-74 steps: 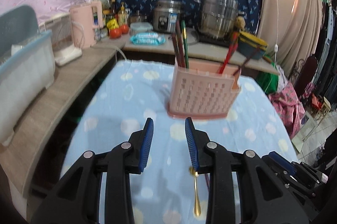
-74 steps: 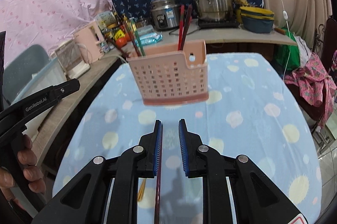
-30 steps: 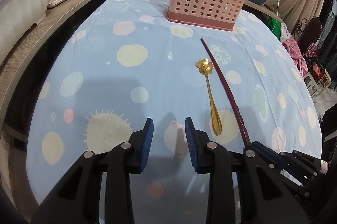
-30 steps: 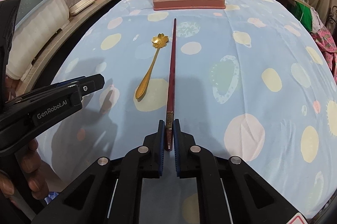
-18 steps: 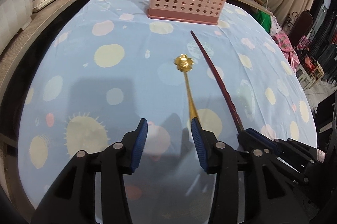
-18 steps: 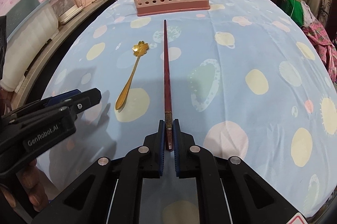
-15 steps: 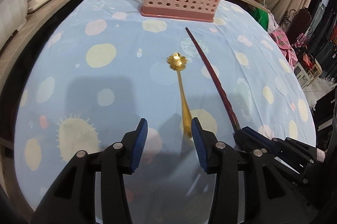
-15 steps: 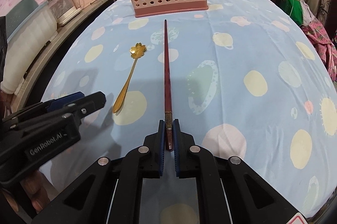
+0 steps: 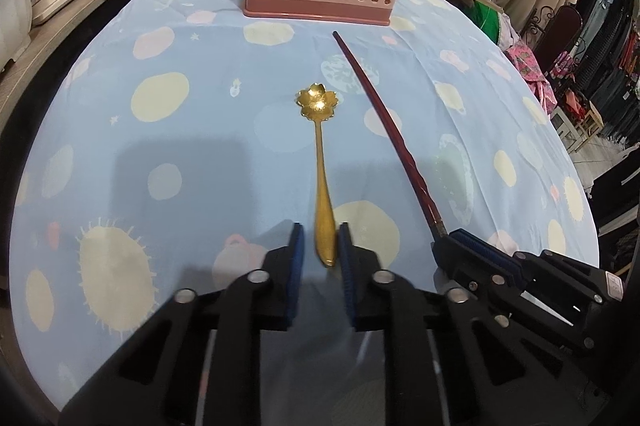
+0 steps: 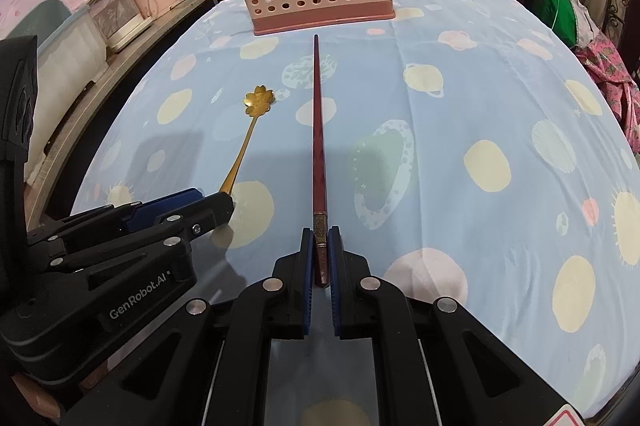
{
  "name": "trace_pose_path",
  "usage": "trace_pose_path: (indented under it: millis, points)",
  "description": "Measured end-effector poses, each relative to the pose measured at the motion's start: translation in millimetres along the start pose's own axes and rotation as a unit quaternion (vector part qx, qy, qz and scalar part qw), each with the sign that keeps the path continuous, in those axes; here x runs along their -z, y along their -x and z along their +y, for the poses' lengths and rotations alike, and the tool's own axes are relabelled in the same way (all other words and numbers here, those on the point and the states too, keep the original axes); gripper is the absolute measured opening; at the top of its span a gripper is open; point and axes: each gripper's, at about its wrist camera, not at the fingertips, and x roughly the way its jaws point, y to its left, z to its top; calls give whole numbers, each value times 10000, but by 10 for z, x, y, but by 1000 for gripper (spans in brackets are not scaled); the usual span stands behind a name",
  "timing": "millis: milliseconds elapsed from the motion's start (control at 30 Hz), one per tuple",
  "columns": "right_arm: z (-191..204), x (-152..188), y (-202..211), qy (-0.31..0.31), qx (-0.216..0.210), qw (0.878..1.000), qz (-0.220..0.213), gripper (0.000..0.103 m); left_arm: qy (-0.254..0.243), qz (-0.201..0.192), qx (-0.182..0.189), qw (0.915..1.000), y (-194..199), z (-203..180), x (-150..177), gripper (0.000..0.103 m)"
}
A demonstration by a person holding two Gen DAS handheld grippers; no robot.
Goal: Organize utensils
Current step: 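Grasp the gold spoon with the left tool while the right tool holds the chopstick, then lift and carry the spoon and chopstick with both tools to the pink basket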
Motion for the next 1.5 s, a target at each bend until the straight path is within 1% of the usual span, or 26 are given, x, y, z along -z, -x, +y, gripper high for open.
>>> trace_pose_path:
  millis: [33,300,400,567,800,833,867,1233,1400,1500]
  points:
    - [1,0,0,2,2,10000,-1,7,-3,-8,15,10000,4,0,6,11]
    - [-3,-5,8,0,-18,10000,0,7,63,-95,58,9999,105,50,1,10]
    - [23,-4,58,24,-45,10000,-45,7,123,-220,46,9997,209,86,-39,10]
    - [54,-43,197,28,-118,9998,-185,7,217,-534,20,9983,462,157,-143,10]
    - [90,-177,477,-11,-268,9983,-526,7,339,-917,27,9952,746,240,-322,8]
    - [88,-203,510,-19,-289,9980,-567,7,343,-962,35,9948,777,246,-355,6]
    - [85,-231,550,-29,-316,9976,-616,7,341,-1008,36,9943,806,253,-387,1]
    - [28,-583,929,-207,-507,9911,-1209,7,219,-1352,-86,9905,982,312,-623,1]
    - [-17,-783,1075,-279,-512,9869,-1501,7,182,-1457,-114,9891,1064,308,-729,1]
    - [-36,-914,1143,-310,-501,9845,-1649,7,157,-1603,-120,9869,1159,299,-835,1]
